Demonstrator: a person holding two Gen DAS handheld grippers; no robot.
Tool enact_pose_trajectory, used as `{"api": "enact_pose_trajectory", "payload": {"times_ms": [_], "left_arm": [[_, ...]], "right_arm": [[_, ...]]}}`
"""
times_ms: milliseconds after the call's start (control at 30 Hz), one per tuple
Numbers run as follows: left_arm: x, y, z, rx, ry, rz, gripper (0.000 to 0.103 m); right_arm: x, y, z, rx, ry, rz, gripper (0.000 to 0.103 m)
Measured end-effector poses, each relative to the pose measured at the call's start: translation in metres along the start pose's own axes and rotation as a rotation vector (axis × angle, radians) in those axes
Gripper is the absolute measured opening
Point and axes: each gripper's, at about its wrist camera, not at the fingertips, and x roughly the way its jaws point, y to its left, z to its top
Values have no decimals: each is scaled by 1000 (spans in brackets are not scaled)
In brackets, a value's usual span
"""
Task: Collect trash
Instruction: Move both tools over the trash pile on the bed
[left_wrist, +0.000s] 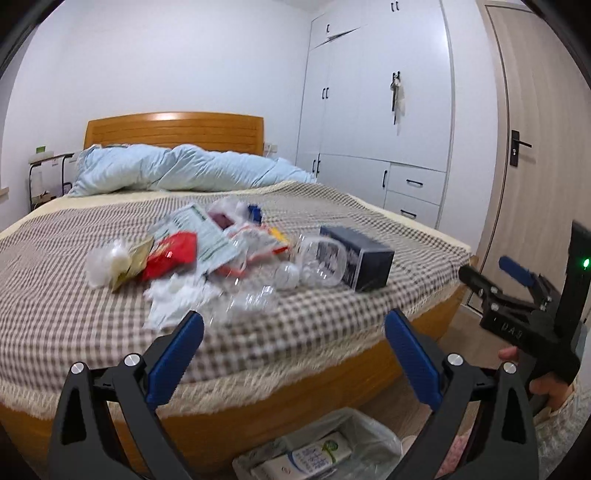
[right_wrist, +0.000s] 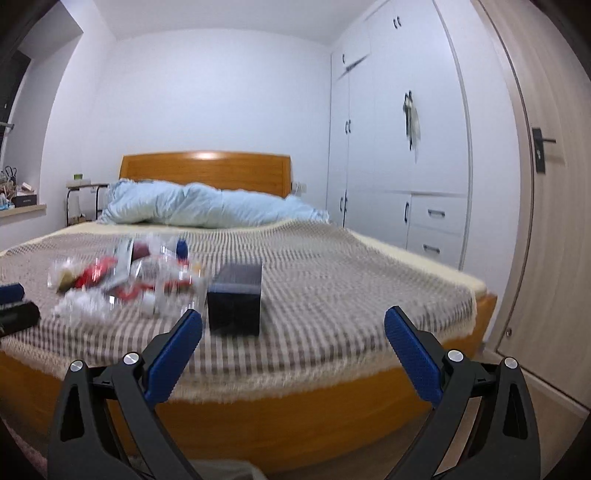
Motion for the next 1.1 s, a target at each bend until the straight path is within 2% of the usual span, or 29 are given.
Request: {"api": "enact_pose_trajectory", "payload": {"times_ms": [133,233,400,533,600,733,833,1100], "left_arm": [[7,-6,15,7,-27,-19,95],[13,-10,25,8,-39,-38,95],[23,-16,32,-11,-37,-55,95],[29,-17,30,-36,-35,-59,95],[32,-19,29,-29,-31,-56,95],[38,-22,31,-8,-47,-35,95],[43,-20,40,-9,-55,-24,95],[49,-7,73,25,-126,9,95]], "right_arm": [[-5,-7,26,-19,-8,28,95],[-12,-6,30,-81,5,36,95],[-10,4,9,-109,47,49,95],[7,13,-10,-31,51,49,95],[18,18,-11,2,66,79,95],[23,22,6,-14,-5,85,95],[30,21,19,25,-48,82,95],[46,12,37,118,-89,42,95]]}}
